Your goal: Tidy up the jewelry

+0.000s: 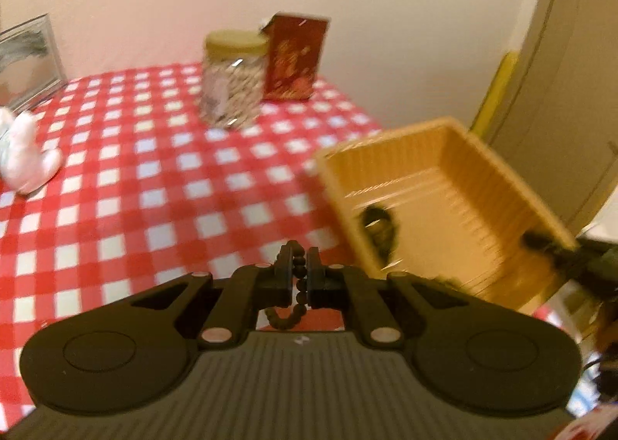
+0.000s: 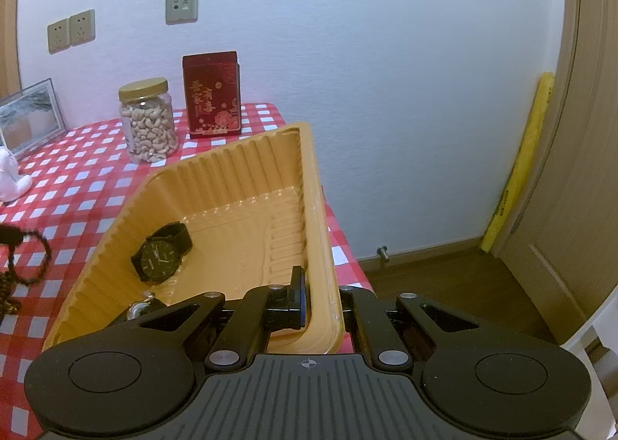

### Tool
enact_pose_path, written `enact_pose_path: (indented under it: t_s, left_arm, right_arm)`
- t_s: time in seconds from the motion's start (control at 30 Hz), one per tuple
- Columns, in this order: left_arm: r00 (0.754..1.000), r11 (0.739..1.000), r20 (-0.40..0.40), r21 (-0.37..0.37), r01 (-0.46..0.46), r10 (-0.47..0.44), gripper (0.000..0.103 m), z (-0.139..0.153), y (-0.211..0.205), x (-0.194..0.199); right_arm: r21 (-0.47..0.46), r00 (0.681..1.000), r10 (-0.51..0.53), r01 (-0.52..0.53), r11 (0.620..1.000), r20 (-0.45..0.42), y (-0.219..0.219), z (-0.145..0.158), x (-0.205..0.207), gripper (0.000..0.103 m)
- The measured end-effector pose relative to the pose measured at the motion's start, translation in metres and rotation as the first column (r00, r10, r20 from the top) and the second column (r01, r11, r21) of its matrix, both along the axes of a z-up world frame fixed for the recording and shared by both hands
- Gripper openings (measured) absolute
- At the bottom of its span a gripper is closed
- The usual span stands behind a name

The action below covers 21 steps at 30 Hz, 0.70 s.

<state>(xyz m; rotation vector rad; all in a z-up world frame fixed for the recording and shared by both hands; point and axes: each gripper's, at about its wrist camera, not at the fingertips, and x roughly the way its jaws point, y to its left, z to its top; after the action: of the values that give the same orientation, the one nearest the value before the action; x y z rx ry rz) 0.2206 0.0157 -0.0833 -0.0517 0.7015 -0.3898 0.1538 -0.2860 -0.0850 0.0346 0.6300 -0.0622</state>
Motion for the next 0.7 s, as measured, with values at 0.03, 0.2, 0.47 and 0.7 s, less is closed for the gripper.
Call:
enact_pose_path:
  t_s: [0.03,0.2,0.47,0.7]
  left_arm:
    - [1.000,1.000,0.009,-0.014,0.015,-0.015,0.005,0.004,-0.005,0.000]
    - [0.995,0.993,0.033,-0.073,0.095,-0.093,0.005,0.013,-0.034,0.002]
    - [0.981,0.978,-0.034,-0.088,0.187,-0.190,0.006,-0.001,-0.073,0.016]
    - [0.987,0.985,-0.065,-0.097,0.143,-0.150,0.026,-0.007,-0.065,0.014]
  right_arm:
    - [0.000,1.000,0.000,0.000,1.000,0.000,0.000,0.000,0.000,0.004]
    - [-0.002,1.000,0.005,-0.005,1.000,0.003,0.001,0.002,-0.002,0.004]
    - [-0.002,1.000,0.015,-0.015,1.000,0.004,0.002,0.004,-0.005,0.004]
    - [-0.001,1.000,0.018,-0.018,1.000,-0.002,0.003,0.005,-0.005,0.004]
